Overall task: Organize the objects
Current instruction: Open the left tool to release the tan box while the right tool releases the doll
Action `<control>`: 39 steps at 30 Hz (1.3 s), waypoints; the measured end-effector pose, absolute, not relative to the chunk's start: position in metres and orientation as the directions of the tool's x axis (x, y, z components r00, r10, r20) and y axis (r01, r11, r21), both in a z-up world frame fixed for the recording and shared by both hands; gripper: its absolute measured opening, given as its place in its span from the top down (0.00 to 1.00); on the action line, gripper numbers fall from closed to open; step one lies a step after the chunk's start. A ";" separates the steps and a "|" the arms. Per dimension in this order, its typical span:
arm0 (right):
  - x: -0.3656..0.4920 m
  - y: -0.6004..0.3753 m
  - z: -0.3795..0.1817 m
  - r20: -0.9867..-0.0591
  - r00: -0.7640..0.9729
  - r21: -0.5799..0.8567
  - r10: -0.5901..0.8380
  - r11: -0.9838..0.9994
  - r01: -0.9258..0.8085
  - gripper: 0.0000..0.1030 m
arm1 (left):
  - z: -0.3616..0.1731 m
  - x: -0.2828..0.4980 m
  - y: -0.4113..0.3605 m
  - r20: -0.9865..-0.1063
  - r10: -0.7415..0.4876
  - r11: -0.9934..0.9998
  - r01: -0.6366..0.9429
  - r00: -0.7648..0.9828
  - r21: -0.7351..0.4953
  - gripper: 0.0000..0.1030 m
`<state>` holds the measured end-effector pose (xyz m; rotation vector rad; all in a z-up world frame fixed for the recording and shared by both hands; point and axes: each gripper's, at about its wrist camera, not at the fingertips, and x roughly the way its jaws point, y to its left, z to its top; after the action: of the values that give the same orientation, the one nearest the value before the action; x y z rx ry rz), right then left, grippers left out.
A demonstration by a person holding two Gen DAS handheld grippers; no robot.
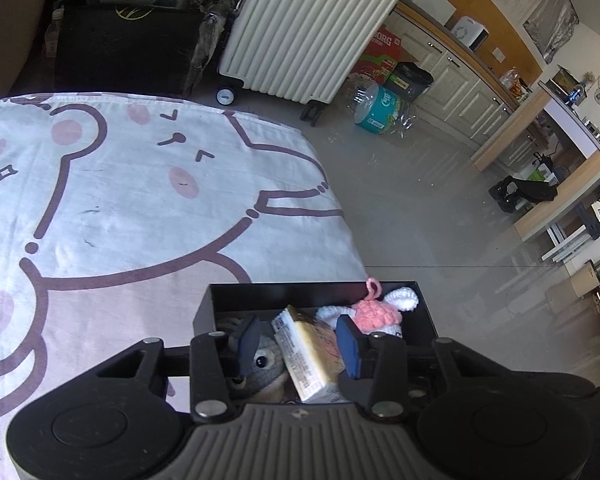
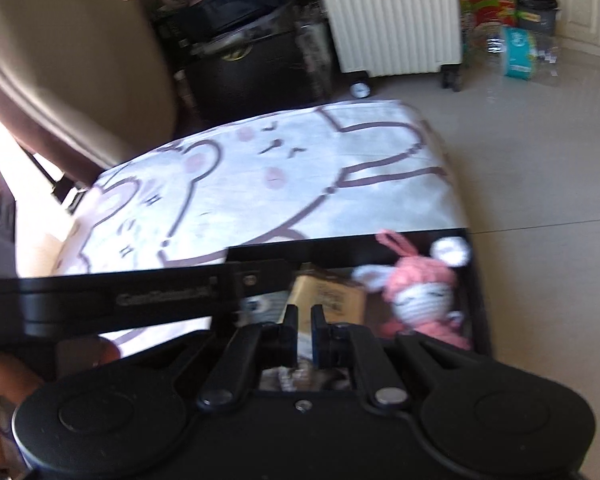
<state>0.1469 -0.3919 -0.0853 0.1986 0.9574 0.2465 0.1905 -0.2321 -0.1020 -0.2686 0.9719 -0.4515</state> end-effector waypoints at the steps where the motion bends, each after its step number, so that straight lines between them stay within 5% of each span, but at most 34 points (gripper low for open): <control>1: 0.149 -0.385 -0.087 -0.785 0.541 0.271 0.301 0.953 -0.136 0.94 | -0.101 0.191 -0.230 -0.732 -0.481 0.876 0.246 0.483 -0.414 0.60; 6: 0.157 -0.362 -0.100 -0.835 0.510 0.145 0.208 0.976 -0.161 0.93 | -0.099 0.191 -0.224 -0.731 -0.482 0.876 0.253 0.483 -0.411 0.60; 29: 0.145 -0.385 -0.079 -0.806 0.574 0.172 0.140 0.985 0.000 0.91 | -0.082 0.178 -0.209 -0.768 -0.394 0.915 0.298 0.505 -0.273 0.63; 39: 0.119 -0.389 -0.049 -0.772 0.634 0.127 0.053 0.989 0.072 0.82 | -0.062 0.159 -0.194 -0.779 -0.331 0.936 0.289 0.533 -0.200 0.61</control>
<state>0.1195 -0.3886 -0.0492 0.1506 0.8854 -0.0111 0.1593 -0.1939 -0.0620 -0.0487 0.9386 -0.3696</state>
